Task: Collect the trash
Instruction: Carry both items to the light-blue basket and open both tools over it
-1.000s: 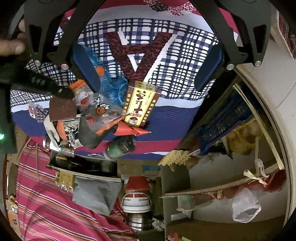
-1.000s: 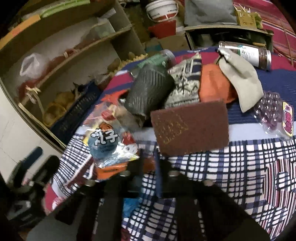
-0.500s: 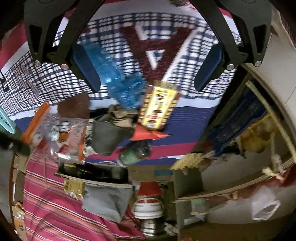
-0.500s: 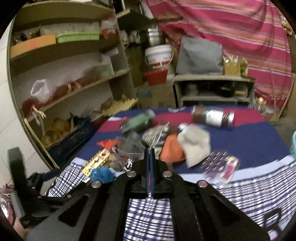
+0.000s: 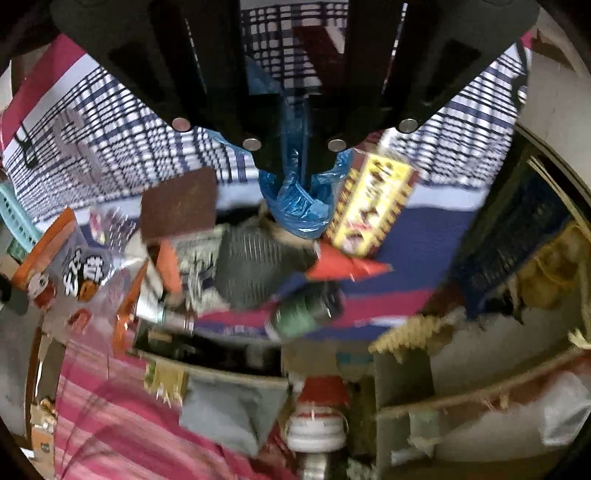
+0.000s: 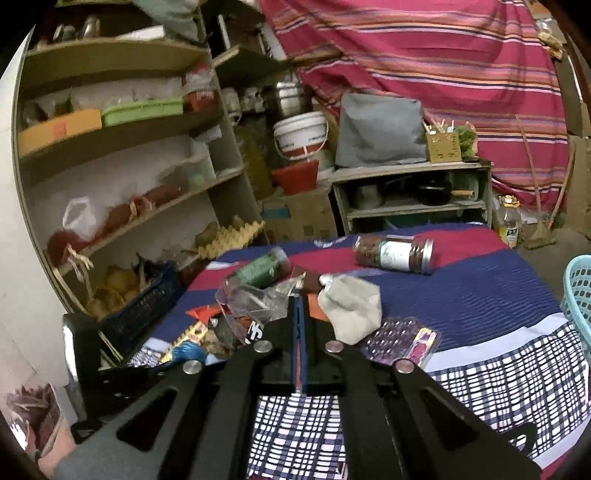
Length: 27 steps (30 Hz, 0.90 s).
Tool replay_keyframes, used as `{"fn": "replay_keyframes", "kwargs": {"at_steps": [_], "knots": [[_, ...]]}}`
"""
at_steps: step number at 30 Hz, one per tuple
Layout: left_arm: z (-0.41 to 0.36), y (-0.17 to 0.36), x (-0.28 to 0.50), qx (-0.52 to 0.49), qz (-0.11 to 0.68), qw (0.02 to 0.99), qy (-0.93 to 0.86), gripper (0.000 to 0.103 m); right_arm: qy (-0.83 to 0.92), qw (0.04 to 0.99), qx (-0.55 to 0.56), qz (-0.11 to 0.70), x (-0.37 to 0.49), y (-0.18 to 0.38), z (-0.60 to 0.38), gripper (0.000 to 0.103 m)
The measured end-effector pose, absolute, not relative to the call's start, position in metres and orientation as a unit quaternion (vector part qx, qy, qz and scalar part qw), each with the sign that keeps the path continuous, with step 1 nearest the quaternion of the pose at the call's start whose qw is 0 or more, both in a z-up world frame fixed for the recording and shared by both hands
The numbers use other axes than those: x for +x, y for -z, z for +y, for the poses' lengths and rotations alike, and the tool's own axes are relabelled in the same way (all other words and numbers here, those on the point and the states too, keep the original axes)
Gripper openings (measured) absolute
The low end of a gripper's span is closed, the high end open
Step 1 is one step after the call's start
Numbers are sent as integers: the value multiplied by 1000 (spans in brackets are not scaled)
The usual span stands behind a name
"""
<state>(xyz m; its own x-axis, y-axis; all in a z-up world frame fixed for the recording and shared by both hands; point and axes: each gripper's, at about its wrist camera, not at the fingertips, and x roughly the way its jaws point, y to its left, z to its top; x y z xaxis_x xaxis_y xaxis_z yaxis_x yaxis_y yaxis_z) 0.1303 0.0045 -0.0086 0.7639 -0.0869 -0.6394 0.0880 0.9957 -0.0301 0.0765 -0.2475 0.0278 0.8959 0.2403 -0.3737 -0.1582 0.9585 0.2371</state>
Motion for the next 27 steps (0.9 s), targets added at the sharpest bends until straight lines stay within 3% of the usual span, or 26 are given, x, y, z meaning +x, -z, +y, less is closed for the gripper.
{"fn": "replay_keyframes", "kwargs": {"at_steps": [7, 15, 22, 27], "knots": [[-2, -44, 104, -12, 273, 960, 57, 3, -75, 980, 84, 165, 60, -43, -263, 0], [-77, -95, 119, 7, 239, 965, 110, 3, 36, 991, 67, 109, 41, -72, -325, 0], [-194, -110, 144, -9, 230, 955, 190, 3, 197, 976, 34, 87, 17, -90, -428, 0], [-310, -103, 159, -7, 227, 937, 264, 3, 287, 950, 84, 87, -11, -85, -526, 1]]}}
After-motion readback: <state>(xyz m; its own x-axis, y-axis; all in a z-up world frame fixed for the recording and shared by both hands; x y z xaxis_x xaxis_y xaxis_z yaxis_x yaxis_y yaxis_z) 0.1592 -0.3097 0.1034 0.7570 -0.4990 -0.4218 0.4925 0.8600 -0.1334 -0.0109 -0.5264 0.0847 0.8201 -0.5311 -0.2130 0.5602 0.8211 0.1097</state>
